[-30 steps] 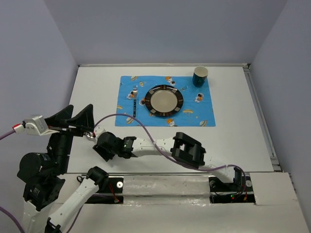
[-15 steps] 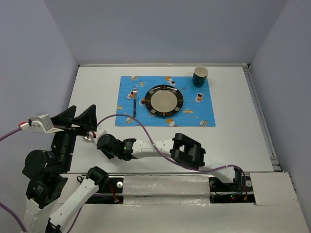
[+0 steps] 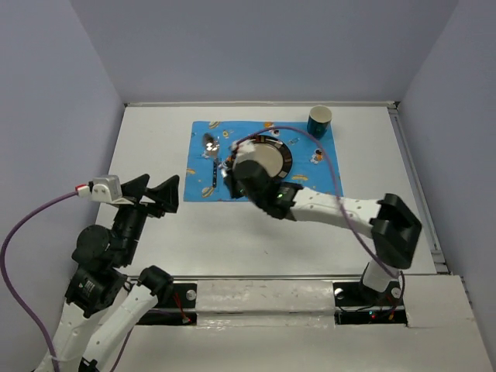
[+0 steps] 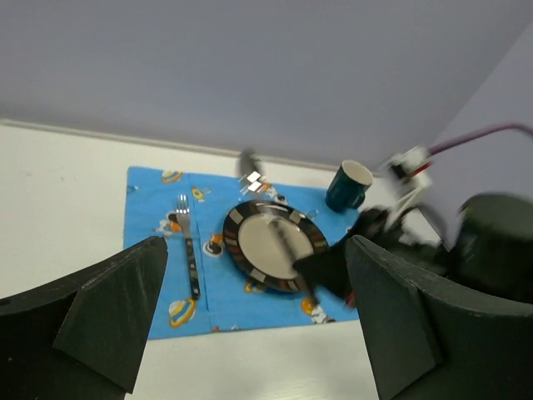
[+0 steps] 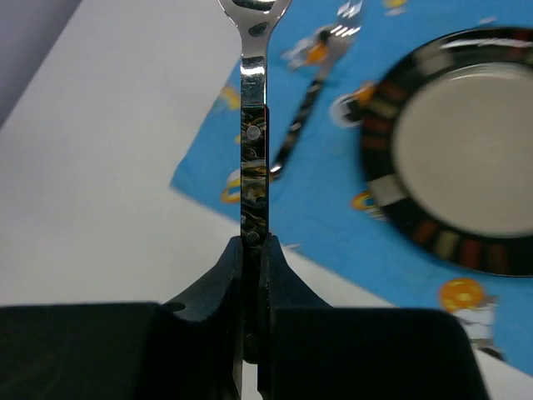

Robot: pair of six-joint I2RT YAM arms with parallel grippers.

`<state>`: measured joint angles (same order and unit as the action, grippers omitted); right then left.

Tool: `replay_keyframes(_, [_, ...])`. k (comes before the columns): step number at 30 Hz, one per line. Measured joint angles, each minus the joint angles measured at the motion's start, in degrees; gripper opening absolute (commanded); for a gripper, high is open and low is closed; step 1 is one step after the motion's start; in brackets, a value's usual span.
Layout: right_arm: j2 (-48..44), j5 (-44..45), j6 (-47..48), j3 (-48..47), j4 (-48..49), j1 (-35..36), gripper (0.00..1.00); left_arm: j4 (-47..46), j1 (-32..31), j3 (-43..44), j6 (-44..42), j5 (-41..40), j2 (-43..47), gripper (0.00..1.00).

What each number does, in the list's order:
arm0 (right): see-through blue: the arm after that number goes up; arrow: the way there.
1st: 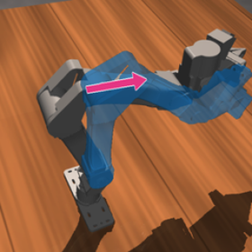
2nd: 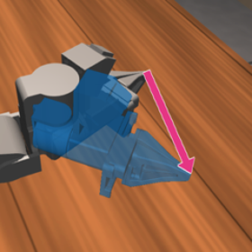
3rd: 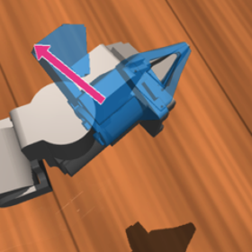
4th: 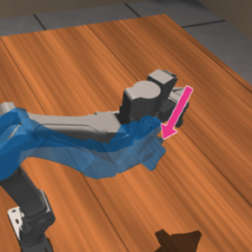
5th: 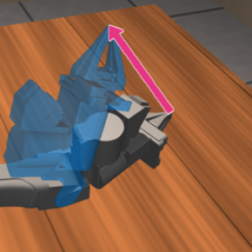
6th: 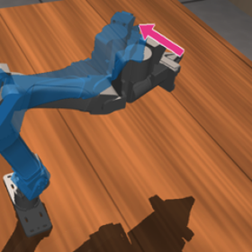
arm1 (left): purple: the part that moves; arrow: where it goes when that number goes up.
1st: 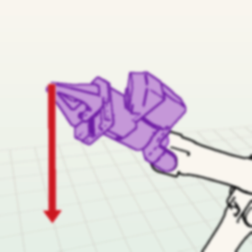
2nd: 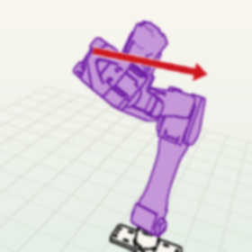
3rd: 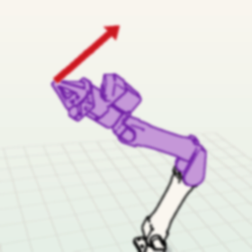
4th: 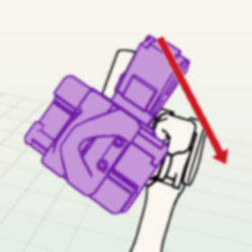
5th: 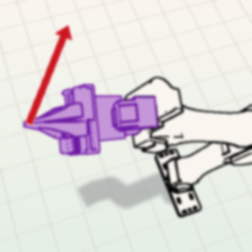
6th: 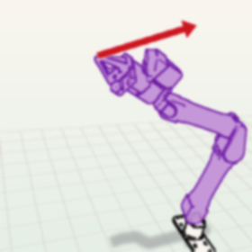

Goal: Set the dinner table for one person

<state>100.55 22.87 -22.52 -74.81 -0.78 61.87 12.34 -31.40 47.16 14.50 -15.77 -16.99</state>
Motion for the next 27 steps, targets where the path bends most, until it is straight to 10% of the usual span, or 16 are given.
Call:
replay_keyframes(11, [-16.3,2.6,-2.8,21.2,2.2,-27.9,0.0,-1.0,0.0,-9.6,2.1,3.5,1.0,0.99])
replay_keyframes(27, [-4.8,-4.4,1.7,21.3,2.6,-37.9,0.0,-3.1,2.1,-9.7,2.1,5.9,0.8,0.99])
